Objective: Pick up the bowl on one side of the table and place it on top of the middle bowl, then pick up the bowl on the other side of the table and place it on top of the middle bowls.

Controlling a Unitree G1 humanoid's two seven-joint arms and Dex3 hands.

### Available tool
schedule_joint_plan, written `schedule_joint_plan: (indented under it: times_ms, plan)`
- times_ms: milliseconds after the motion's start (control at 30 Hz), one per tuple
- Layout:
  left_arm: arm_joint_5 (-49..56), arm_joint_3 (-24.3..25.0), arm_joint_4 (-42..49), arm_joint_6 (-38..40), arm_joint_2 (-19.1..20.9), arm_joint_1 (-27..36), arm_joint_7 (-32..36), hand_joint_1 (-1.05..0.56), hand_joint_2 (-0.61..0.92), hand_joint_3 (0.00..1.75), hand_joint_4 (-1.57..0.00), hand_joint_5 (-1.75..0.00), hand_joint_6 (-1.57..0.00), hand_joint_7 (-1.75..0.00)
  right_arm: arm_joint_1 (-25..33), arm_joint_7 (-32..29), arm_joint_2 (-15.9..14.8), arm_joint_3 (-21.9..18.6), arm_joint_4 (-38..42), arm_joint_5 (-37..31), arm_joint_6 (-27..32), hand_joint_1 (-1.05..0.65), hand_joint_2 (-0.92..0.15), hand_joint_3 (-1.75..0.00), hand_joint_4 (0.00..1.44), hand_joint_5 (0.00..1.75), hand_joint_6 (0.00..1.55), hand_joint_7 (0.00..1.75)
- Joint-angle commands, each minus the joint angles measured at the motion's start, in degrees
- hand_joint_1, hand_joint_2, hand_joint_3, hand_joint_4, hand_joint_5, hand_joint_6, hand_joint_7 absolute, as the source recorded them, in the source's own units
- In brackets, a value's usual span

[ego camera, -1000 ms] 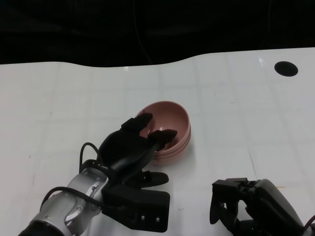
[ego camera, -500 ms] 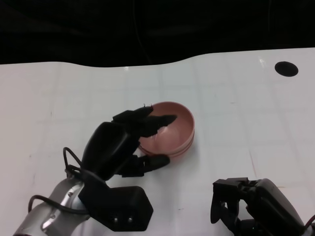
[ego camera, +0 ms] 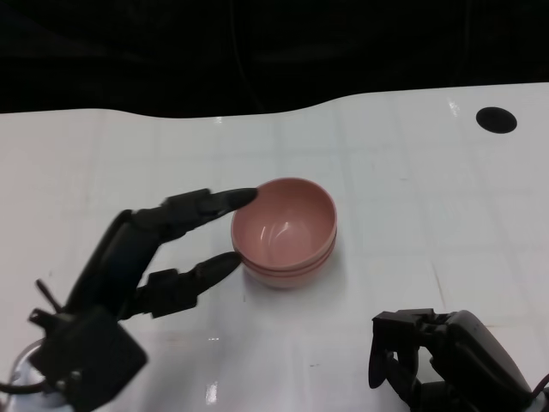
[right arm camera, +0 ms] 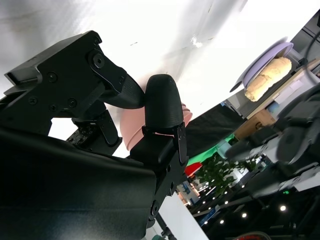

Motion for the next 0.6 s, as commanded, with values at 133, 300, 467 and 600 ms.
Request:
schedule_joint_plan:
  times_ms: [133, 300, 467, 600]
  plan:
    - [-20.0, 8.0, -12.0, 16.6, 0.2, 8.4, -8.1, -0.21, 0.90, 0.30, -0.60, -0.75, -0.85, -0.06, -0.4, -0.1, -1.4, -0.5, 1.2, 1.2, -1.3, -0.14, -0.49, -1.27, 0.83, 1.75, 0.66, 1.64]
    - [-34.2, 13.6, -11.0, 20.3, -1.3, 12.1, -16.3, 0.00, 0.54, 1.02, -0.57, -1.24, -1.01, -0.15, -0.5, -0.1, -1.8, -0.7, 1.5, 1.1, -1.6, -0.15, -0.49, -1.26, 0.83, 1.75, 0.65, 1.65]
    - [-35.1, 16.8, -9.4, 20.1, -1.3, 15.4, -20.9, -0.03, 0.47, 1.22, -0.77, -1.39, -1.03, -0.69, -1.0, -0.8, -1.7, -0.9, 2.9, 1.1, -2.5, -0.14, -0.49, -1.26, 0.83, 1.75, 0.65, 1.65]
    - [-34.0, 18.5, -7.9, 18.4, -2.9, 18.4, -22.4, 0.04, 0.41, 1.51, -0.90, -1.59, -0.97, -1.28, -1.3, -1.3, -2.1, -1.1, 3.8, 0.7, -3.2, -0.14, -0.49, -1.27, 0.83, 1.75, 0.64, 1.65]
